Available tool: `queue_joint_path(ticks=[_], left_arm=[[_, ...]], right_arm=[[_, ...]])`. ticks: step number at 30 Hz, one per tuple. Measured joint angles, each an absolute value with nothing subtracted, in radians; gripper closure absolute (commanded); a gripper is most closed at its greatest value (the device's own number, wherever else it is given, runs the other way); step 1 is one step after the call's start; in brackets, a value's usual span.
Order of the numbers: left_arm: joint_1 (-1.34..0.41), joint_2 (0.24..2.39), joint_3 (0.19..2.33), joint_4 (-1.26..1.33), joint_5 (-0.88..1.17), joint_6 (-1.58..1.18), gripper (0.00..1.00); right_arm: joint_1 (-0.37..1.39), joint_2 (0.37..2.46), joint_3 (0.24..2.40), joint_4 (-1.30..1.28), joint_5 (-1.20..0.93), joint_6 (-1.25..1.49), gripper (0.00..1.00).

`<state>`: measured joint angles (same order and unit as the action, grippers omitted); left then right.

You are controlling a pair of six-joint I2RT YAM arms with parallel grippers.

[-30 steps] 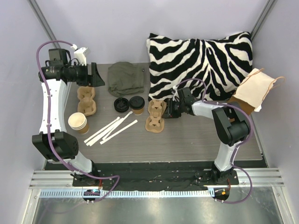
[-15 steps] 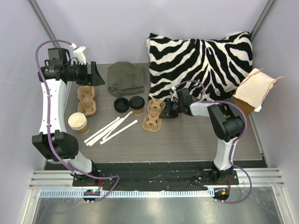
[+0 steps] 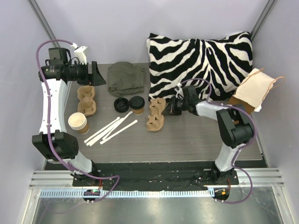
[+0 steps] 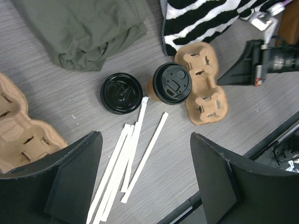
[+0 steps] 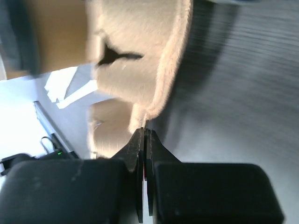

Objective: Pack the takeout coffee

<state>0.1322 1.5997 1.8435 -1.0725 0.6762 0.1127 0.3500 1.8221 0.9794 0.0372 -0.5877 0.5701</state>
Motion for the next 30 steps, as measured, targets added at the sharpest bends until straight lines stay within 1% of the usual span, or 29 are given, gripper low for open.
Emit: queue_joint_path(ticks=[5, 12, 13, 14, 15, 17, 19, 21, 24, 29, 30], left_arm=[[0.103, 1.596, 1.843, -1.073, 0.672, 0.118, 0.19], [0.079, 1.573, 1.843, -1.073, 0.665, 0.123, 0.19], [0.079, 1.571, 1.843, -1.073, 0.665, 0.122, 0.19], [0.079, 1.570, 1.843, -1.072, 0.665, 0.121, 0.18], [0.079, 1.568, 1.840, -1.071, 0.666, 0.119, 0.18], [0.079, 1.560, 1.821, -1.064, 0.674, 0.115, 0.15], [0.073, 1.547, 1.787, -1.058, 0.682, 0.112, 0.13], [0.061, 1.536, 1.753, -1.056, 0.683, 0.112, 0.12], [0.009, 1.509, 1.686, -1.044, 0.673, 0.112, 0.12], [-0.050, 1.475, 1.645, -1.036, 0.674, 0.111, 0.12], [-0.049, 1.468, 1.645, -1.032, 0.674, 0.111, 0.12]], right_arm=[[0.350, 1.651, 1.034, -0.098, -0.547, 0.496, 0.99], [0.350, 1.524, 1.169, -0.381, -0.356, 0.257, 0.99], [0.350, 1.520, 1.179, -0.416, -0.336, 0.231, 0.86], [0.350, 1.520, 1.187, -0.445, -0.328, 0.213, 0.80], [0.350, 1.522, 1.194, -0.474, -0.327, 0.196, 0.68], [0.350, 1.526, 1.194, -0.519, -0.333, 0.178, 0.62], [0.350, 1.532, 1.183, -0.532, -0.349, 0.176, 0.61], [0.350, 1.542, 1.171, -0.528, -0.361, 0.189, 0.63], [0.350, 1.594, 1.162, -0.487, -0.370, 0.236, 0.63], [0.339, 1.697, 1.096, -0.325, -0.418, 0.336, 0.62], [0.334, 1.718, 1.088, -0.297, -0.429, 0.353, 0.60]])
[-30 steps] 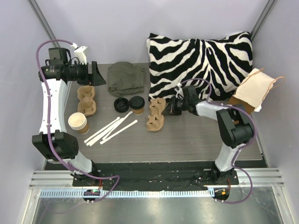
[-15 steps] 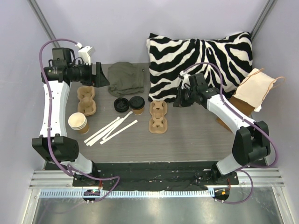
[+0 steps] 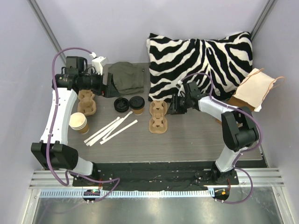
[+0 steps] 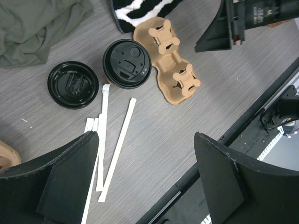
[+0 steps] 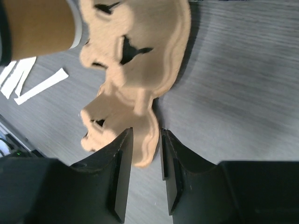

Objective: Pack the takeout coffee

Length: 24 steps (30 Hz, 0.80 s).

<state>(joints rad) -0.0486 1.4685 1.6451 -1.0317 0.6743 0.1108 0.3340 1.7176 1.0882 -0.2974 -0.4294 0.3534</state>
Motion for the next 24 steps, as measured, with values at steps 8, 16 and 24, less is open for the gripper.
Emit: queue_joint_path(ticks=[8, 16, 24], left_arm=[[-0.045, 1.461, 1.645, -1.027, 0.675, 0.108, 0.12], [-0.045, 1.461, 1.645, -1.024, 0.675, 0.103, 0.12], [-0.045, 1.462, 1.649, -1.021, 0.675, 0.086, 0.12]], right_arm=[[0.288, 1.816, 1.026, -0.078, -0.516, 0.455, 0.53], [0.265, 1.869, 0.950, 0.130, -0.595, 0.522, 0.66], [0.226, 1.926, 0.914, 0.281, -0.669, 0.567, 0.65]])
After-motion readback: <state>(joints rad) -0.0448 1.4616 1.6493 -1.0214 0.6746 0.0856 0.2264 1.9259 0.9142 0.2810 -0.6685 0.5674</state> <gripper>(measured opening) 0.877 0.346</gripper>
